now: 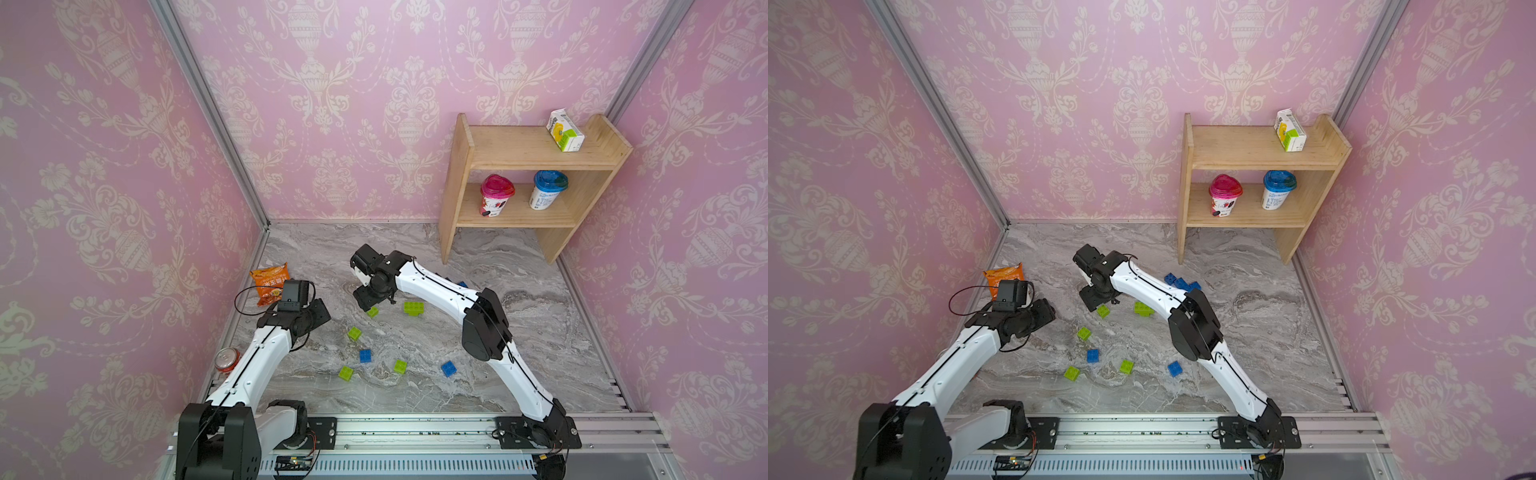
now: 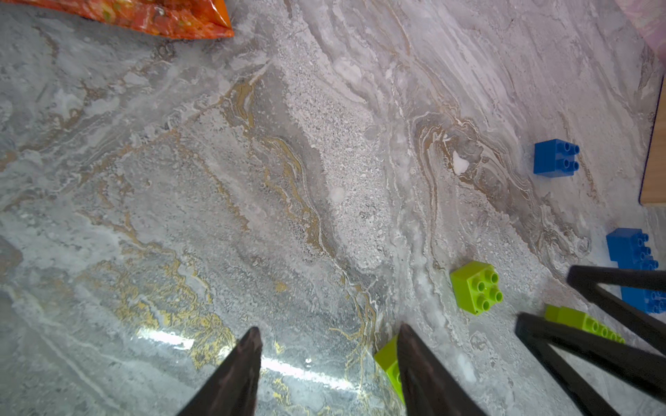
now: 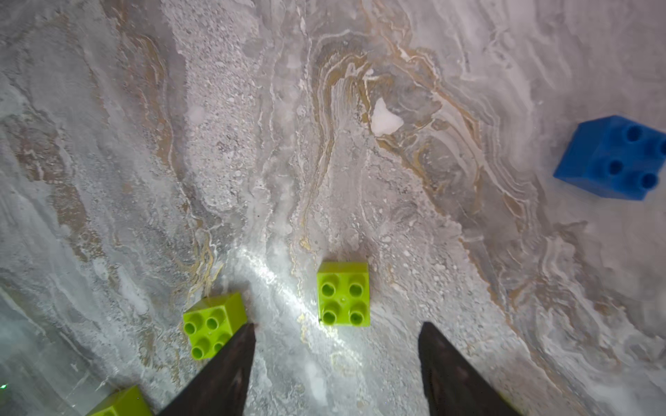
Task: Assemble the letter v with lego
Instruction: Pick up the lego brick from the center of the board.
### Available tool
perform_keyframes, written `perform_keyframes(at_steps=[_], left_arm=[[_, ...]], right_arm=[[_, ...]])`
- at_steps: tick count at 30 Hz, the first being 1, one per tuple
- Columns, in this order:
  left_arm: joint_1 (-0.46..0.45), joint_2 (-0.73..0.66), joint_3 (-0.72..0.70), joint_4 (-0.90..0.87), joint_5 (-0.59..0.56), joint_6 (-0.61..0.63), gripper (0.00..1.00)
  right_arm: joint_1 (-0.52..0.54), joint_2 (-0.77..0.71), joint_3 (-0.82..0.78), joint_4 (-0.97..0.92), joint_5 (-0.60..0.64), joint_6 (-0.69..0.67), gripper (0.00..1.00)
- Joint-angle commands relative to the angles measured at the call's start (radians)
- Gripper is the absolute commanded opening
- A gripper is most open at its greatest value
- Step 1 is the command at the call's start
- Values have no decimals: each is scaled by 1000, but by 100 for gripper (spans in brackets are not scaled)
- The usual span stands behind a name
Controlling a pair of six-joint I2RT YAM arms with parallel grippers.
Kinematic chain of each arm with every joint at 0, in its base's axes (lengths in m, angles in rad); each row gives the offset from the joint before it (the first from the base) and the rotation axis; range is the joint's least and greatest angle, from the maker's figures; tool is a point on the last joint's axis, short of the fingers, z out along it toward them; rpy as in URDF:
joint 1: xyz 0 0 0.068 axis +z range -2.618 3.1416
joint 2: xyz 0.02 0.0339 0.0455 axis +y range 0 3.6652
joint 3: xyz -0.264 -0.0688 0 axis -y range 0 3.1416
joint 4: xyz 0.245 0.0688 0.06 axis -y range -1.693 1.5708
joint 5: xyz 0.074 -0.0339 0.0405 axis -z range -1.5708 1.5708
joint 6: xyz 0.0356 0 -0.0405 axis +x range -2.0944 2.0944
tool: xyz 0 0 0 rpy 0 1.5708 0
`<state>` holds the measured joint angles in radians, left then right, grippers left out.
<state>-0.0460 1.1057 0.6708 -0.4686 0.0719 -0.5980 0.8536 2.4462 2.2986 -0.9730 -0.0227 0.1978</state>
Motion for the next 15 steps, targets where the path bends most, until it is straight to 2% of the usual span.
perform_keyframes(at_steps=[1,7,9,12,15], left_arm=[[-11,-51,-14,-54,-41,-36,61],[-30,-64,-18,-54,-41,-37,60],[-46,-61,-18,-54,-50,-40,61],[-75,-59,-17,-61,-69,-50,61],[-124,-59,-17,-62,-82,-77,61]], right_arm=[[7,45,58,-78,1,-28,72],[6,93,50,-76,-13,-21,63],[7,93,38,-68,-8,-13,56],[8,64,15,-52,6,-6,38],[7,-4,-25,-22,21,8,28]])
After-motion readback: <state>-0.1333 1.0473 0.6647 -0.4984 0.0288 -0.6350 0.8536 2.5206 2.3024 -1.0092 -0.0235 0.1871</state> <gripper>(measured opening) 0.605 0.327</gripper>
